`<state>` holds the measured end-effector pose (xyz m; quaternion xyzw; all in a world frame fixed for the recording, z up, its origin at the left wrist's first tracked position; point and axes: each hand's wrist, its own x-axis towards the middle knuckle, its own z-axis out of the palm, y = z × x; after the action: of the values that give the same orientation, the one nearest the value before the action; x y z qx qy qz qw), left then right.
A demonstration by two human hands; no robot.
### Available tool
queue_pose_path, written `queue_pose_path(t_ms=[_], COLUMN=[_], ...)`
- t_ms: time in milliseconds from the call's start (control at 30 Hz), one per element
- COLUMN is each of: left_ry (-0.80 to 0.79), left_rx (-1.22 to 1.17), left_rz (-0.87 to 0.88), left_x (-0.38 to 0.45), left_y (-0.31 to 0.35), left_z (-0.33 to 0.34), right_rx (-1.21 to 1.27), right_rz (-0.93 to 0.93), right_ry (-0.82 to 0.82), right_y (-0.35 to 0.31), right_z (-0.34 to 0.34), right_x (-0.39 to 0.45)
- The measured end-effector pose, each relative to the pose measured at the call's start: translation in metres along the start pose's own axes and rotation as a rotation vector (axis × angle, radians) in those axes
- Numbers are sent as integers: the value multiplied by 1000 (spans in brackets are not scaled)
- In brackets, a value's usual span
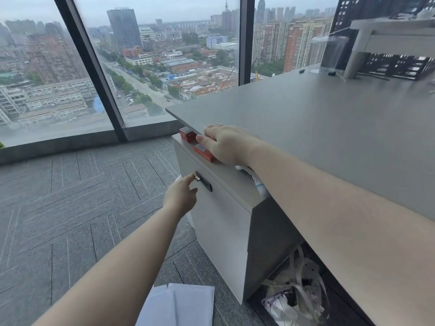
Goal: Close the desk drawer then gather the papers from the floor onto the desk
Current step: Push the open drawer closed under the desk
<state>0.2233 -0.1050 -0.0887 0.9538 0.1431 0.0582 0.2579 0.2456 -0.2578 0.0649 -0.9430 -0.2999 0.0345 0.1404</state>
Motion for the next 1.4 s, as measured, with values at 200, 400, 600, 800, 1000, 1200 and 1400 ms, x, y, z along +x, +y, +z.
queue_pose_path(t_ms=[200, 400, 600, 800, 1000, 1200, 1400], left_ry=[118, 154, 143, 139, 71, 14, 24], left_rx=[323, 498, 469, 581, 329, 141, 167], left_rz=[157, 296, 348, 443, 283, 239, 291], left_x=[10, 13, 19, 24, 27, 30, 33], left_y=[5, 0, -4, -6, -5, -7, -10], left_z=[0, 7, 6, 2, 7, 8, 5], right_rx=[8, 31, 13, -3, 5, -1, -10], right_rz=[9, 3, 4, 13, -1, -7, -9], right_ry=[12, 17, 36, 49, 54, 62, 47], right_y=[1, 2, 4, 3, 4, 3, 3], right_z=[0, 2, 2, 2, 2, 2, 0], right_x=[1, 9, 11, 10, 11, 9, 7])
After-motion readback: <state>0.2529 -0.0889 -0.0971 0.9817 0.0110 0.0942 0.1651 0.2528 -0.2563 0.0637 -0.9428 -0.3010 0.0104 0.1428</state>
